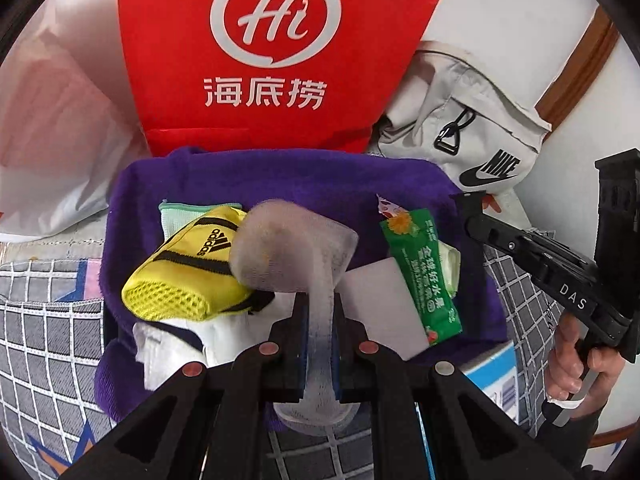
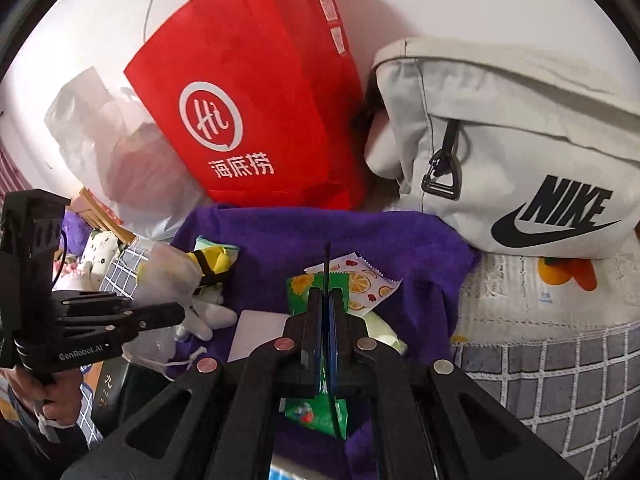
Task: Organize soft objects
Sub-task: 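Carry the mesh bag onto the purple towel and open the left tool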
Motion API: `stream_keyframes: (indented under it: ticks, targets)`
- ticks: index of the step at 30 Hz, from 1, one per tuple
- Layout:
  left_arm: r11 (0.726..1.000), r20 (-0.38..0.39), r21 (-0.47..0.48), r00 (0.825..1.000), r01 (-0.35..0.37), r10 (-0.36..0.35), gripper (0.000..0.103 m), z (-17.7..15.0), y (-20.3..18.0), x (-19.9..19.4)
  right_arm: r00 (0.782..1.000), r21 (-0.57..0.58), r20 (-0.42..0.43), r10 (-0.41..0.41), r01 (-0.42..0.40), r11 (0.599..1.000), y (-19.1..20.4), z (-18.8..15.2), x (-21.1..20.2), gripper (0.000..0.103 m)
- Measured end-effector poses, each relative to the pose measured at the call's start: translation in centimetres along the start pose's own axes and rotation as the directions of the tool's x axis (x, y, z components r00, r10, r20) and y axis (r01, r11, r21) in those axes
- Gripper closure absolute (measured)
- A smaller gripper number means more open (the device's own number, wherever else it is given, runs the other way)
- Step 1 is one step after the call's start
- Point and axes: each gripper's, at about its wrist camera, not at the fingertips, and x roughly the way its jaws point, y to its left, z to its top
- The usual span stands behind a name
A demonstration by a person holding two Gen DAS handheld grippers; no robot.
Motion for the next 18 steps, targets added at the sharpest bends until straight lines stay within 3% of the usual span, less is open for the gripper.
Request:
stream_keyframes:
  ticks: [10,12,14,18]
  targets:
    - [1.0,-0.028,-0.004,1.0,-0.001,0.001,0.09,0.3,0.4,1.3,0.999,0.001,-0.041,-0.023,0.023,1.0,-0.7,-0.1,1.7,0.096]
    - [1.0,-0.031,0.002,0.999,-0.015,0.015,0.065,0.3,0.3,1.2,0.999,0.001,-0.04,-0.023,0.023,1.0,-0.7,-0.1,1.3,0.096]
    - [0.999,-0.013,0.009,0.999,-0.032,0.032,0.052,0.3,0.1,0.7,0.999,-0.002,-0.036,-0.025,0.025,1.0,-0.5,-0.1,0.8,0.093]
    - [0.999,-0.004,0.007,0.999,-0.039,0.039,0.049,0.2,-0.1,-0.3,0.999,-0.007,-0.026,-0.026,0.026,1.0,0.1,-0.2,-0.4,0.072]
